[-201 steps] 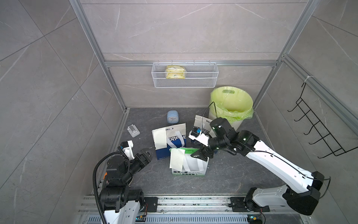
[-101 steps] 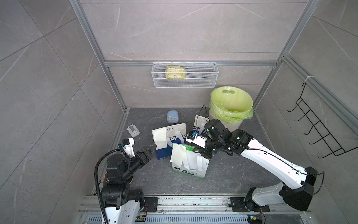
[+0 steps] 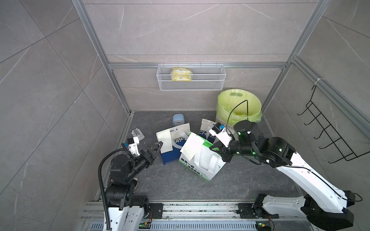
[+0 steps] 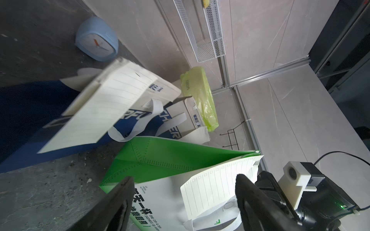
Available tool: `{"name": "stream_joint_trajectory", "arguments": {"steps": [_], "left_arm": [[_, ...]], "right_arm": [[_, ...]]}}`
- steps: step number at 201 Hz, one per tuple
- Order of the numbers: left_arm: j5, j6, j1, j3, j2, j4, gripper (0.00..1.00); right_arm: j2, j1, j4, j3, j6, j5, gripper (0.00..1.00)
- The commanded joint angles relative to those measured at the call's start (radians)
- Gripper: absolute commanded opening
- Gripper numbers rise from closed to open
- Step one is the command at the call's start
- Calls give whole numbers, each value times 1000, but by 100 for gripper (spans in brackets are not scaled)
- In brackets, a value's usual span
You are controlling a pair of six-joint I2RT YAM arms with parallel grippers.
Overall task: Shred takeout receipts and throw away
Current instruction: Pick up the takeout bag at the center of the board, then tear off the takeout receipt from the takeout bag.
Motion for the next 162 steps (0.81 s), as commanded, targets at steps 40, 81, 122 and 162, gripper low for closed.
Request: {"name": "stream_joint_trajectory", "arguments": {"steps": [40, 81, 122, 162], "left_arm": [[-444, 33, -565, 90, 238, 176, 82], [-482, -61, -648, 12, 287, 306, 81], [-505, -134, -667, -25, 322, 432, 81], [-493, -154, -672, -36, 387, 544, 80]], "right_arm": [[-20, 6, 2, 20, 256, 80, 0], [-30, 6, 3, 9, 317, 85, 0], [-39, 6, 33, -16, 351, 75, 0], [-56, 7, 84, -49, 390, 37, 0]]}}
